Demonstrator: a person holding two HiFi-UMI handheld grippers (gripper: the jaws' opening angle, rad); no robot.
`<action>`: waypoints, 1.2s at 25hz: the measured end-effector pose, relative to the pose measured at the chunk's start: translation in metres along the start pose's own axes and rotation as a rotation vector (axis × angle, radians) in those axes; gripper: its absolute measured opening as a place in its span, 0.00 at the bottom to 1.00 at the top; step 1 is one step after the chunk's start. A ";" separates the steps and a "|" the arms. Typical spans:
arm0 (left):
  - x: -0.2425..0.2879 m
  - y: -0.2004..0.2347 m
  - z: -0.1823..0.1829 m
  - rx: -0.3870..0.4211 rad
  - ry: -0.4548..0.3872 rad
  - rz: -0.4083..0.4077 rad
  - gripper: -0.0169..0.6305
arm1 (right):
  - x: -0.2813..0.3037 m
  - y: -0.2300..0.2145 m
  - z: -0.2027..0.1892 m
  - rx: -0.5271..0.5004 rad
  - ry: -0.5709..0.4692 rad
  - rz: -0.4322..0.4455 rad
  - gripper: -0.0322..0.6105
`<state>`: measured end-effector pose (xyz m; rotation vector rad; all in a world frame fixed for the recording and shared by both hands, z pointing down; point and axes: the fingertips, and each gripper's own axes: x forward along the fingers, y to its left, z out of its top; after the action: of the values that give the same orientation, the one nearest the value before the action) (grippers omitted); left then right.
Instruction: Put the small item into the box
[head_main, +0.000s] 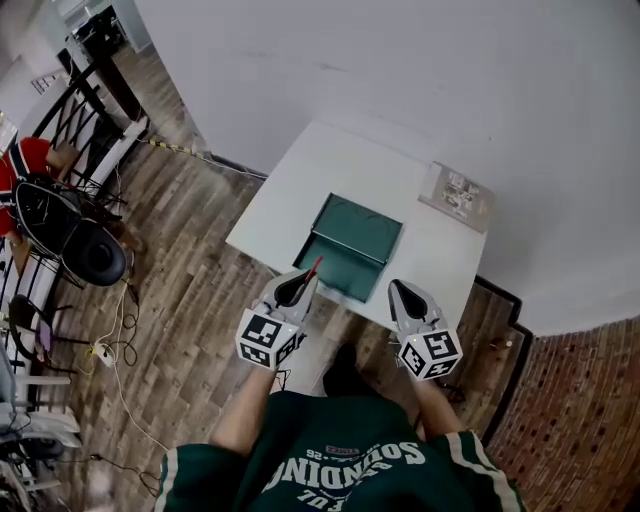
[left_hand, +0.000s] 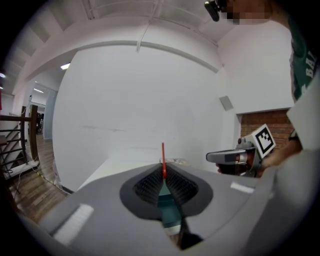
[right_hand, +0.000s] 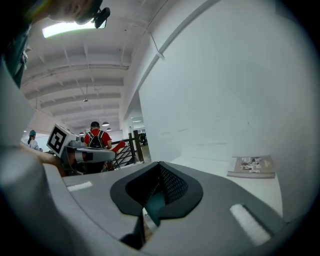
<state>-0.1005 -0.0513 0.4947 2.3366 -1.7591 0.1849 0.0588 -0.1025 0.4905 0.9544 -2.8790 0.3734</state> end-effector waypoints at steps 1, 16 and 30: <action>0.009 0.004 0.003 0.003 0.003 -0.003 0.13 | 0.007 -0.006 0.002 0.004 0.000 -0.001 0.05; 0.092 0.018 0.015 0.021 0.049 -0.088 0.13 | 0.052 -0.065 0.012 0.060 -0.001 -0.058 0.05; 0.131 0.034 0.021 0.064 0.073 -0.304 0.13 | 0.070 -0.065 0.020 0.088 -0.020 -0.235 0.05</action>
<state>-0.0968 -0.1879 0.5068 2.5691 -1.3627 0.2760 0.0417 -0.1986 0.4955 1.3014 -2.7442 0.4747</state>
